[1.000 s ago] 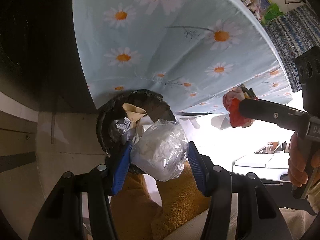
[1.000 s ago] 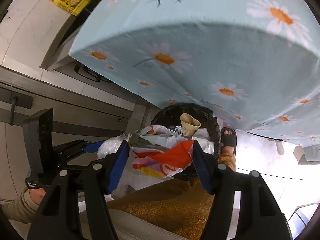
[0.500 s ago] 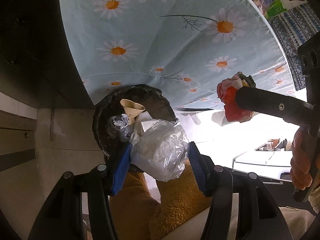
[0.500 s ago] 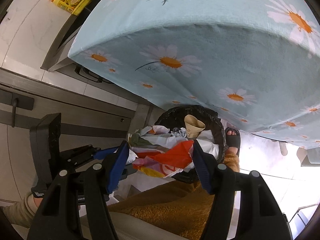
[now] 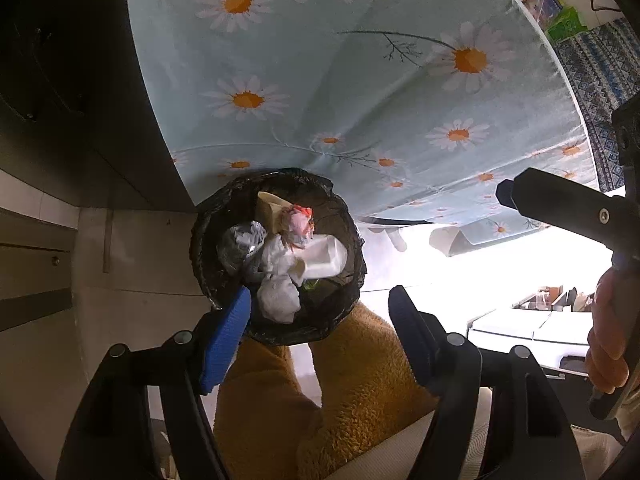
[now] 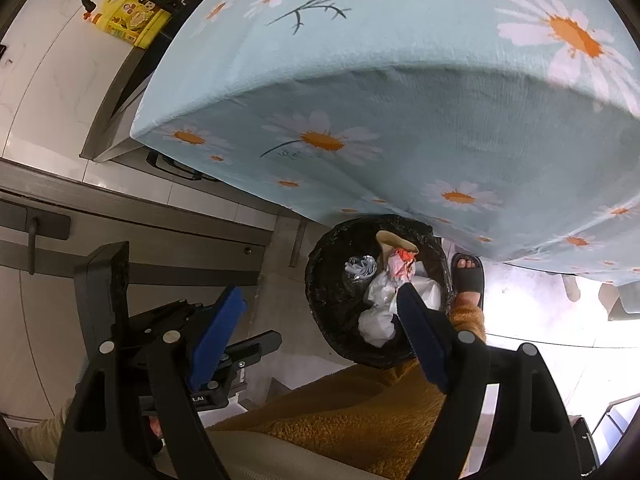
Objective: Collect trash
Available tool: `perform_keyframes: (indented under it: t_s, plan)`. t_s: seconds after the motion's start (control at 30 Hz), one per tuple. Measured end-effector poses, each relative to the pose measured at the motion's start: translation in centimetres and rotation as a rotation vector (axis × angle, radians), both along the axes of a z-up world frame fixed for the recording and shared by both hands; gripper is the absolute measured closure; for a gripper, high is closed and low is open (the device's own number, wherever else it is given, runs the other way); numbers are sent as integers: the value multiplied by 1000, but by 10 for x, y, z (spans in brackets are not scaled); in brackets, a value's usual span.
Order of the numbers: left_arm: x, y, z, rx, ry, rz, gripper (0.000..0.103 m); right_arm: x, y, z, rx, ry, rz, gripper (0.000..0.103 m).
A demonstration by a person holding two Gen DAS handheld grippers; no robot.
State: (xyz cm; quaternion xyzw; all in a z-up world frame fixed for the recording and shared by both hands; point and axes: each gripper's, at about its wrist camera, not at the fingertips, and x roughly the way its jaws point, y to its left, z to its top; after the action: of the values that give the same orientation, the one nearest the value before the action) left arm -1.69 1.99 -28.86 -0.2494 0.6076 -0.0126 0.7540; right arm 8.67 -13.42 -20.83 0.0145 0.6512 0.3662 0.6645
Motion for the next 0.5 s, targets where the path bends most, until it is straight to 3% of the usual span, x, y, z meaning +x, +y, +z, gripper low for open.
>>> perform_keyframes:
  t_s: [0.27, 0.5]
  plan:
    - [3, -3, 23, 9, -59, -25, 34, -4, -8, 13, -11, -39, -21, 24]
    - [6, -10, 41, 20, -68, -101, 34, -10, -35, 25, -11, -48, -125, 24]
